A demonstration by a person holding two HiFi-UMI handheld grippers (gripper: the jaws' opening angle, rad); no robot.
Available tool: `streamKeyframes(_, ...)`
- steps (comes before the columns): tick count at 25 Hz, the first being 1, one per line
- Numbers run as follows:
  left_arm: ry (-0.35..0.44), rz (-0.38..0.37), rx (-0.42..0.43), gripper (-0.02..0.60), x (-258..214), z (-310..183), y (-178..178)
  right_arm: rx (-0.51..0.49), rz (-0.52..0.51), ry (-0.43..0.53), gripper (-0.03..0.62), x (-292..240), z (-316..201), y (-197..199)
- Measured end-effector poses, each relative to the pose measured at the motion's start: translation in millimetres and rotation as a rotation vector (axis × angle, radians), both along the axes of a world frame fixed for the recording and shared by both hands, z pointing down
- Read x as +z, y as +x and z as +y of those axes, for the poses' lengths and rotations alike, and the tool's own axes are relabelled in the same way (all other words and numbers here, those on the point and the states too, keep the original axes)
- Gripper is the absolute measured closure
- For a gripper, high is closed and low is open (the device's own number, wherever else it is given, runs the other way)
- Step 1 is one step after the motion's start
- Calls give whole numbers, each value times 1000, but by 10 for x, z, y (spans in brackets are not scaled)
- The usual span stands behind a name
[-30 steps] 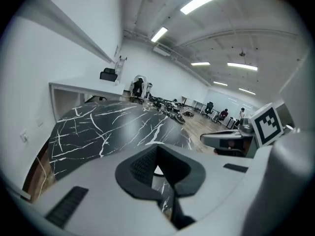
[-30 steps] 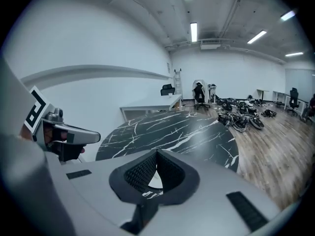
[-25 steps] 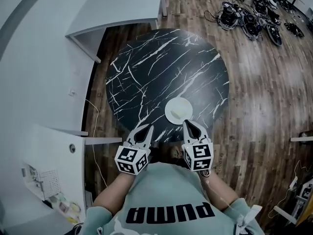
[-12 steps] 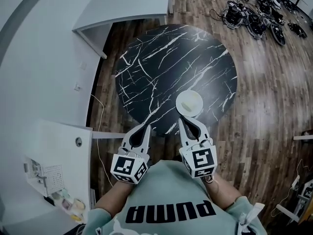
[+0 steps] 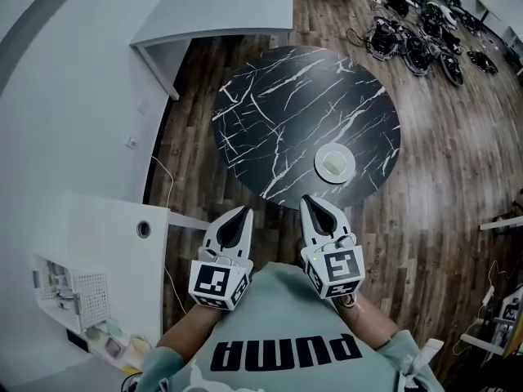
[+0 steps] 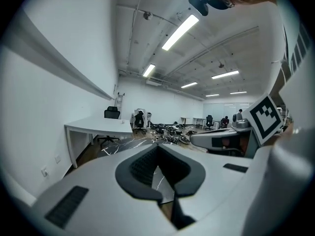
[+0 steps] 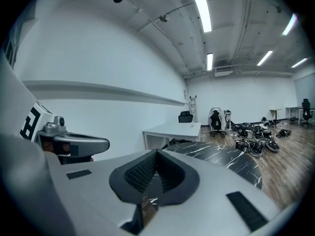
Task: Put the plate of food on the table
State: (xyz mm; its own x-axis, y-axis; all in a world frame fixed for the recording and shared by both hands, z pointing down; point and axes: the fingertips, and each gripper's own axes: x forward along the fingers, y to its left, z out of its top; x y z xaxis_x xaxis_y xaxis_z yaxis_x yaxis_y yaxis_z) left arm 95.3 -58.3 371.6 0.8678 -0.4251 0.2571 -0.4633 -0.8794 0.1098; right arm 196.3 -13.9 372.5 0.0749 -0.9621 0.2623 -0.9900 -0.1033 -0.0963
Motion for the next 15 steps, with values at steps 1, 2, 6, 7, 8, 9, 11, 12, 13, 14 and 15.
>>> streamKeyframes(1,0,6,3,575,-16,7,-106,7,4,-2,585,-16,22,-110)
streamKeyframes(2,0,12,7,575,-29,18,-209,15,8,-4,585,-27,48,-218)
streamKeyframes(6,4,47,39,575,-57,114,-565,40,26,-12,585,-50,166,-632)
streamKeyframes(7,8,50,50,575,-49,143,-648,49,30,-15,585,-48,197,-727)
streamKeyframes(8,11,47,59,575,-32,169,-737,59,32,-18,585,-45,229,-816)
streamKeyframes(9,13,42,64,575,-14,193,-831,70,33,-21,585,-44,262,-898)
streamKeyframes(11,9,38,69,575,3,245,-1010,84,35,-26,585,-59,331,-1037)
streamKeyframes(12,6,38,69,575,5,277,-1086,86,36,-26,585,-71,365,-1096)
streamKeyframes(13,3,38,67,575,8,312,-1149,84,37,-26,585,-82,399,-1150)
streamKeyframes(14,1,39,65,575,11,348,-1198,80,38,-25,585,-91,431,-1197)
streamKeyframes(15,0,41,62,575,12,386,-1232,77,40,-22,585,-101,467,-1234)
